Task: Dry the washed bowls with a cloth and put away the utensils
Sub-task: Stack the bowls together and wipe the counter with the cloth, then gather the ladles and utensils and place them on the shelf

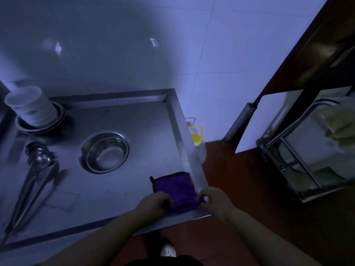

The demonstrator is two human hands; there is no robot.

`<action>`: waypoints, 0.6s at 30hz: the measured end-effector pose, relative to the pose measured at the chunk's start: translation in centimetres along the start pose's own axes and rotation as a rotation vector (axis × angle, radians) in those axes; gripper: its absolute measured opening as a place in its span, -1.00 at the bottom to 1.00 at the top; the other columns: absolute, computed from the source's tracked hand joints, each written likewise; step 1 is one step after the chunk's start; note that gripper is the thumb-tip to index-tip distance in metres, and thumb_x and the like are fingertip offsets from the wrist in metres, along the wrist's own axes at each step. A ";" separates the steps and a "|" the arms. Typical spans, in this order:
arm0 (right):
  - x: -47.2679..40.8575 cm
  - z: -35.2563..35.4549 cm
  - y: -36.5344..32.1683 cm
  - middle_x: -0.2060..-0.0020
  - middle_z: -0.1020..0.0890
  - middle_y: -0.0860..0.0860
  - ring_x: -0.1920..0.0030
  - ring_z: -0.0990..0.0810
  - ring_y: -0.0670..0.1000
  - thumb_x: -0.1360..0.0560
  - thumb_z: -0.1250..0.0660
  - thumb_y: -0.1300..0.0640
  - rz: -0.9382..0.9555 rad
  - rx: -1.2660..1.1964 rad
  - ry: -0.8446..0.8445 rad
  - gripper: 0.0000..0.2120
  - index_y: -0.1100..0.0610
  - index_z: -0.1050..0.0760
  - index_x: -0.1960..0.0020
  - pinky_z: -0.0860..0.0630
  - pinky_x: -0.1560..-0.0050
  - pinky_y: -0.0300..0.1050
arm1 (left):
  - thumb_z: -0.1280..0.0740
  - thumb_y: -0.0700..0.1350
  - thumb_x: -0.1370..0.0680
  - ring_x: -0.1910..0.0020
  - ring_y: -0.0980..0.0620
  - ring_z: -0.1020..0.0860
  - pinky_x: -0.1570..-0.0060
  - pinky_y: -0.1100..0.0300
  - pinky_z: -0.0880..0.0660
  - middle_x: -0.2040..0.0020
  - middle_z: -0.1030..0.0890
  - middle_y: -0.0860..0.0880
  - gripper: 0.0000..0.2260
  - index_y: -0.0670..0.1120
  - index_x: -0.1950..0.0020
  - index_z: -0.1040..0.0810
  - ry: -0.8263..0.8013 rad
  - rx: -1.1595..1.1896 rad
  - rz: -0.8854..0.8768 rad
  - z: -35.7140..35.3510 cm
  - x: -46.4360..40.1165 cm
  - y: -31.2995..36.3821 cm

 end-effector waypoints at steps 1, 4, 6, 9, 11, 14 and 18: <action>0.2 -0.2 0.2 0.06 -0.65 -0.02 0.09 -0.55 -0.11 -0.42 -0.41 0.20 -0.006 0.011 -0.024 -0.87 0.07 -0.65 0.05 -0.38 0.16 -0.43 | -0.33 -0.19 -0.49 -0.12 0.03 -0.50 0.07 0.39 -0.28 -0.15 -0.55 -0.05 -0.76 -0.09 -0.16 -0.55 -0.029 -0.012 -0.006 -0.5 0.0 -0.1; 0.6 -0.3 0.0 0.00 -0.64 -0.02 0.04 -0.57 -0.10 -0.43 -0.41 0.16 0.018 0.092 -0.130 -0.83 0.07 -0.65 -0.01 -0.43 0.06 -0.38 | -0.35 -0.17 -0.47 -0.11 0.01 -0.52 0.08 0.37 -0.28 -0.14 -0.57 -0.05 -0.77 -0.06 -0.12 -0.59 -0.095 -0.047 -0.030 -1.2 0.3 -0.4; 0.4 -0.1 -1.0 -0.02 -0.64 -0.04 0.02 -0.57 -0.10 -0.46 -0.39 0.07 0.046 0.136 -0.191 -0.82 0.04 -0.65 -0.04 -0.47 0.02 -0.28 | -0.37 -0.17 -0.44 -0.10 0.02 -0.54 0.03 0.34 -0.35 -0.13 -0.60 -0.03 -0.74 -0.04 -0.12 -0.60 -0.136 -0.030 -0.036 -0.9 0.6 -0.6; -1.1 0.8 -3.2 -0.04 -0.65 -0.03 -0.03 -0.57 -0.07 -0.50 -0.35 0.02 0.079 0.157 -0.129 -0.80 0.03 -0.64 -0.07 -0.43 -0.03 -0.21 | -0.35 -0.17 -0.46 -0.02 0.11 -0.56 0.00 0.31 -0.43 -0.10 -0.62 0.00 -0.76 -0.02 -0.12 -0.61 -0.079 0.056 -0.015 1.1 1.4 -1.0; -2.7 1.4 -5.4 -0.06 -0.65 -0.01 -0.09 -0.56 -0.03 -0.51 -0.33 0.08 0.114 0.147 -0.051 -0.81 0.05 -0.63 -0.09 -0.38 -0.05 -0.21 | -0.33 -0.15 -0.49 0.07 0.19 -0.53 0.08 0.38 -0.40 -0.03 -0.63 0.05 -0.80 0.01 -0.09 -0.62 0.074 0.115 0.030 3.3 2.3 -1.6; -5.3 1.6 -9.6 -0.04 -0.66 0.03 -0.08 -0.57 0.00 -0.50 -0.33 0.16 0.201 0.109 0.001 -0.82 0.10 -0.64 -0.07 -0.35 -0.02 -0.27 | -0.31 -0.15 -0.51 0.11 0.18 -0.55 0.08 0.32 -0.46 0.11 -0.61 0.12 -0.84 0.10 0.02 -0.60 0.286 0.247 0.128 7.2 4.7 -3.4; -8.0 -0.4 -16.7 0.03 -0.69 0.00 0.10 -0.57 -0.11 -0.50 -0.34 0.20 0.300 -0.005 -0.025 -0.84 0.10 -0.65 -0.03 -0.39 0.05 -0.31 | -0.31 -0.14 -0.51 0.15 0.13 -0.58 0.13 0.25 -0.49 0.16 -0.60 0.14 -0.84 0.11 0.03 -0.58 0.494 0.316 0.252 11.8 9.7 -7.8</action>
Point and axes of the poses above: each hand's wrist, its own x-axis away from the middle knuckle, its own z-axis out of the back of the hand, y = z × x, the point moved 2 cm from there along -x, towards the middle knuckle
